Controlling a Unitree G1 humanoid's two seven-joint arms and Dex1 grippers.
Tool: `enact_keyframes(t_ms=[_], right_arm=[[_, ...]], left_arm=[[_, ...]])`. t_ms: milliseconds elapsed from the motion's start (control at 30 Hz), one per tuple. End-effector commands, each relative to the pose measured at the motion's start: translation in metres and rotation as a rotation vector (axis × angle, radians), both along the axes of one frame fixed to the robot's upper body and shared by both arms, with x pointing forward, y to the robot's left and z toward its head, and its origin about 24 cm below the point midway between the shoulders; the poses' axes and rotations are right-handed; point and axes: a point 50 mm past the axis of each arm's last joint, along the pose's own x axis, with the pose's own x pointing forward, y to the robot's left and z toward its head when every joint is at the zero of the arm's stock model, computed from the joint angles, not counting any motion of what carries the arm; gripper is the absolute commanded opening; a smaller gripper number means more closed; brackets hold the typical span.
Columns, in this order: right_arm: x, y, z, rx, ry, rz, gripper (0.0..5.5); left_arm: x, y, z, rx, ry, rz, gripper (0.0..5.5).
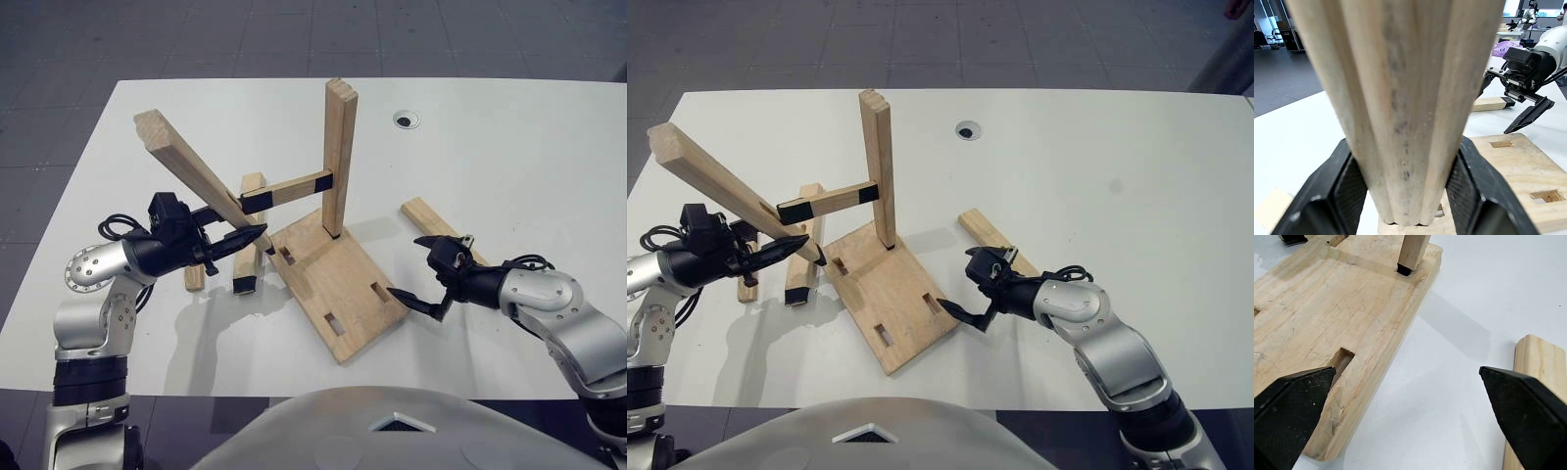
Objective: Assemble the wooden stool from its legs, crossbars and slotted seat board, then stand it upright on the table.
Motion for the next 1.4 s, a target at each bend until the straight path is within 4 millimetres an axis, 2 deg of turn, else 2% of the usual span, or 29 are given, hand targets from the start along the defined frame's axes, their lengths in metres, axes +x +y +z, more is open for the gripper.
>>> enact_keyframes(t_ms=[33,267,667,900,1133,1400], right_arm=[[0.003,-0.001,0.004,0.008,-0.025,-0.020,5.50],[0.004,-0.001,0.005,0.014,-0.033,-0.032,5.50],[0.004,-0.001,0.006,0.022,-0.042,-0.034,5.50],[0.004,-0.001,0.007,0.027,-0.045,-0.037,5.50],[0.005,-0.001,0.007,0.029,-0.046,-0.041,5.50],[0.004,0.000,0.007,0.039,-0.045,-0.045,5.50]], left_arm=[[-0.002,-0.005,0.002,-0.011,-0.014,-0.002,2.06],[-0.011,-0.012,-0.006,-0.067,-0.001,0.011,2.06],[-0.011,-0.015,-0.021,-0.138,-0.061,0.156,2.06],[-0.013,-0.019,-0.026,-0.132,0.003,0.115,2.06],[-0.010,-0.021,-0.031,-0.103,0.078,0.152,2.06],[-0.009,-0.019,-0.031,-0.082,0.064,0.171,2.06]])
